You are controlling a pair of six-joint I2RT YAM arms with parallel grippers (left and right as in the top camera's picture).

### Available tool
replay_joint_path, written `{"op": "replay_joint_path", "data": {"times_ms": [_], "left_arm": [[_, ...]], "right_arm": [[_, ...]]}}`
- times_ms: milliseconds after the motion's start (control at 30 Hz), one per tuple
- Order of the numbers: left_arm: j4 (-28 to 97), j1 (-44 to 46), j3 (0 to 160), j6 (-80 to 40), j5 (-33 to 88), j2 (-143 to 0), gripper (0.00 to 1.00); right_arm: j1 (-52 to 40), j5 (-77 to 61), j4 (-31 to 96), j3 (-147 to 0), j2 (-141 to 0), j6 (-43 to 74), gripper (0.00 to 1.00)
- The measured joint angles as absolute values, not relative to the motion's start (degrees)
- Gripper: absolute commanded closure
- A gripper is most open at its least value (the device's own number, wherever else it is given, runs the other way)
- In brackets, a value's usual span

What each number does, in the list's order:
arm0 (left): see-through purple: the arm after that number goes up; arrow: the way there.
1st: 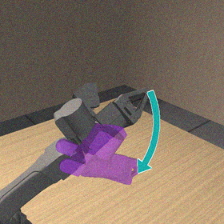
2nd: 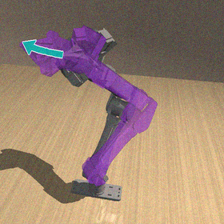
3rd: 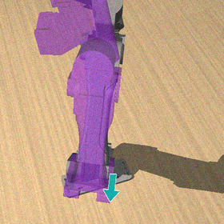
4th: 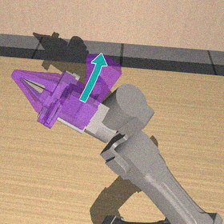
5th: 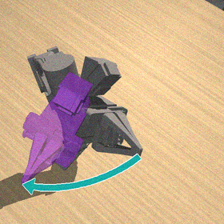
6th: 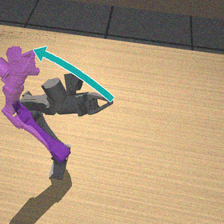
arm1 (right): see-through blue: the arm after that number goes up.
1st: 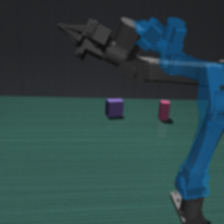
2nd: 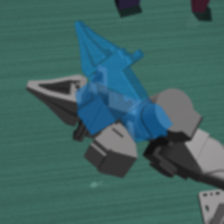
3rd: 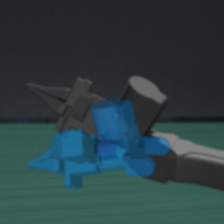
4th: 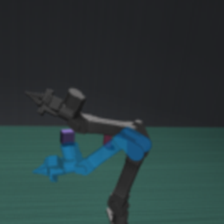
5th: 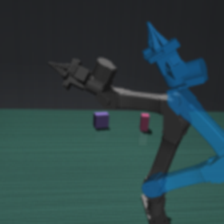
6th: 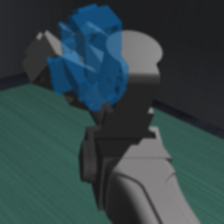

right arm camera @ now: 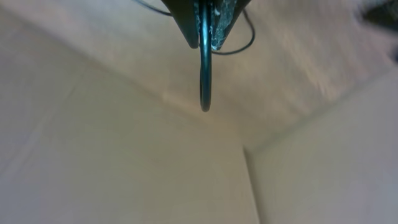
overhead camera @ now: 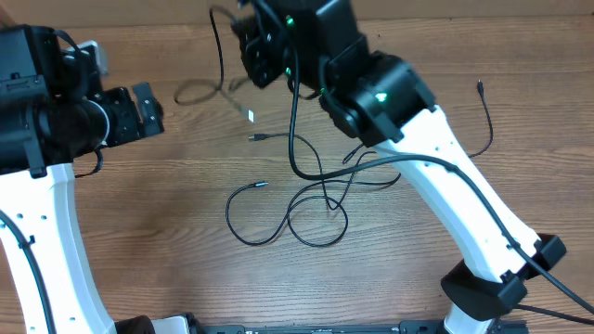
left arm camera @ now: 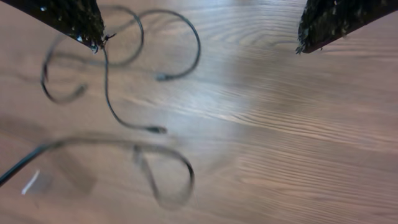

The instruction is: Untangle cables

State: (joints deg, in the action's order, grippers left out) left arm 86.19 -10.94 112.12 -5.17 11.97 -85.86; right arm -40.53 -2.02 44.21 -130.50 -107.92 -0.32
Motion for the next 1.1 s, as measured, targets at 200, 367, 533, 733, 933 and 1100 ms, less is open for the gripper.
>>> {"op": "replay_joint_path", "data": {"times_ms": [200,367,533,733,933,1100], "left_arm": [[86.78,-10.98,109.91,8.05,26.11,-85.91,0.0],[86.43,-10.98,109.21,25.1,41.74,-85.91,0.01],[81.56,-10.98,109.1,35.0,49.5,-85.93,0.01],[77.52,-10.98,109.1,38.65,51.51,-86.21,0.01],[76.42,-10.31,108.97,40.21,51.94,-87.74,0.0],[76.53,-8.29,108.68,40.93,52.1,-90.17,0.0]], "right_arm": [[-40.53,-1.1,43.33,-133.84,-107.66,-0.16,0.96],[-40.53,-2.2,44.53,-133.82,-107.66,-0.05,0.96],[-40.53,-5.26,44.66,-133.82,-107.66,0.01,0.96],[-40.53,-11.51,44.64,-133.82,-107.66,0.03,0.96],[-40.53,-17.32,44.42,-133.82,-107.66,0.71,0.96],[-40.53,-18.7,42.57,-133.82,-107.66,2.87,0.96]]}}
